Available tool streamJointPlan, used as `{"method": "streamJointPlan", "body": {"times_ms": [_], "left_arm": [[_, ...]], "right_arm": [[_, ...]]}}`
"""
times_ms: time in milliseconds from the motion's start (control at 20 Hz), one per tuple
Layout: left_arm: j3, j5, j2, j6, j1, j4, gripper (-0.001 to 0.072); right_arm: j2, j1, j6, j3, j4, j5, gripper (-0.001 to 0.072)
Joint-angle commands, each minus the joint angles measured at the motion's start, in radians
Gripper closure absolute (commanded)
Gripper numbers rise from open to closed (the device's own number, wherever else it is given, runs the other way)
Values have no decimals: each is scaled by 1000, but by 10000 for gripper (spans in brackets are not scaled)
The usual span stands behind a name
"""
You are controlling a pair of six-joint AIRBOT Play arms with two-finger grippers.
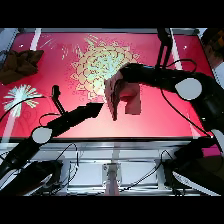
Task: Fold the clothes and pants, and hang the long-sleeved shirts on hangers.
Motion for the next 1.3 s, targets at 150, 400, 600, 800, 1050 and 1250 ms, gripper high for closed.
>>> {"method": "streamJointPlan", "body": {"times_ms": [150,400,600,800,1050,1250], "left_arm": [[-1,78,0,-53,0,8,-6],[0,160,1,-37,79,91,-5],[0,147,1,-36,154,126,-5],[-1,43,-1,-37,172,166,-5],[-25,-148,-1,-53,166,154,-5],[-62,-151,-14,-121,160,137,-5]], "right_arm": [[-49,23,21,1,-105,-56,695],[-91,106,22,-79,-97,209,695],[-92,215,85,-204,-116,202,695],[-90,202,102,-225,-185,225,695],[-87,84,274,-225,-393,259,695],[-82,-33,317,-226,-478,303,695]]}}
